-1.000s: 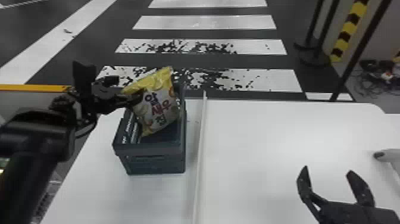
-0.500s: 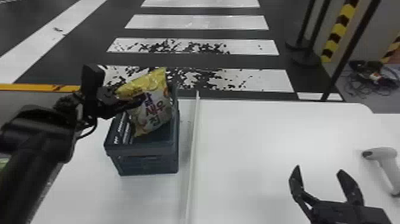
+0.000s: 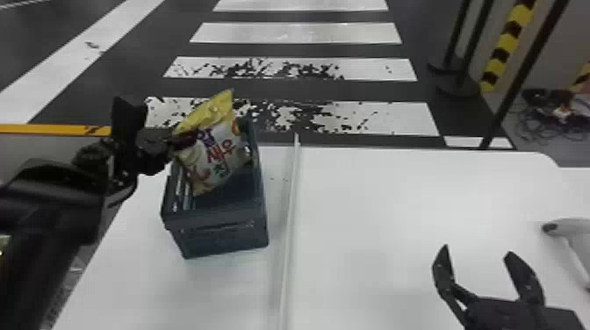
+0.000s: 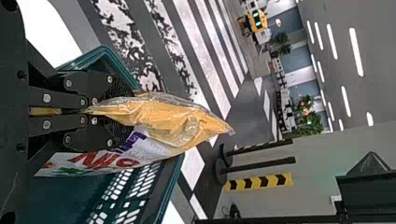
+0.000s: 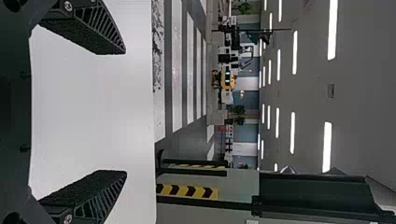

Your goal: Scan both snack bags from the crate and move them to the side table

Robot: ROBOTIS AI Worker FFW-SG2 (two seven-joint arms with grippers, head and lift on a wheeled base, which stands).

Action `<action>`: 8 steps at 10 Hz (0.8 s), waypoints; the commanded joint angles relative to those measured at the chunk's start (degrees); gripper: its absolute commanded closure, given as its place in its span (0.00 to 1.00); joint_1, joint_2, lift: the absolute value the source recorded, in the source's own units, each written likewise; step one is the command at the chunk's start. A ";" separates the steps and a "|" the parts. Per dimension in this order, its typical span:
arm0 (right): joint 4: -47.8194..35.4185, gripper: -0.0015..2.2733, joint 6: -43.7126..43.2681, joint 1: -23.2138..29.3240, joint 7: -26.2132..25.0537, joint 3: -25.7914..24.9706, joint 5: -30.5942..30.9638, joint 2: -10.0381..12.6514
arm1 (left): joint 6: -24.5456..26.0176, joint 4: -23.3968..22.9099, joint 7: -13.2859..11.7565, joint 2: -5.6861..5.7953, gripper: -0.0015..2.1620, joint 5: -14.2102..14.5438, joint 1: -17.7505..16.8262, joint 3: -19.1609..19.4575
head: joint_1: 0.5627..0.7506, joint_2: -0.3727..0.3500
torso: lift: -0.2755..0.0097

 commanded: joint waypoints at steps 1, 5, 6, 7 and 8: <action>0.00 0.03 0.00 0.00 0.00 0.07 0.00 0.03 | 1.51 -3.10 0.88 0.12 0.99 1.83 1.62 2.15 | 0.70 0.62 | 0.62; 0.00 0.03 0.00 0.00 0.00 0.07 0.09 0.03 | 1.16 -5.64 6.15 0.03 0.99 6.31 4.08 4.97 | 0.70 0.67 | 0.62; 0.00 0.03 0.00 0.00 0.00 0.07 0.09 0.03 | 0.98 -5.73 7.03 -0.05 0.99 7.27 4.52 5.06 | 0.70 0.68 | 0.62; 0.00 0.03 0.18 0.00 0.00 0.07 0.09 0.03 | 0.81 -5.73 7.91 -0.32 0.99 7.54 4.87 5.32 | 0.70 0.68 | 0.62; 0.09 0.03 0.18 0.00 0.00 0.07 0.09 0.03 | 0.63 -5.82 9.84 -0.93 0.99 8.77 5.92 5.41 | 0.70 0.68 | 0.62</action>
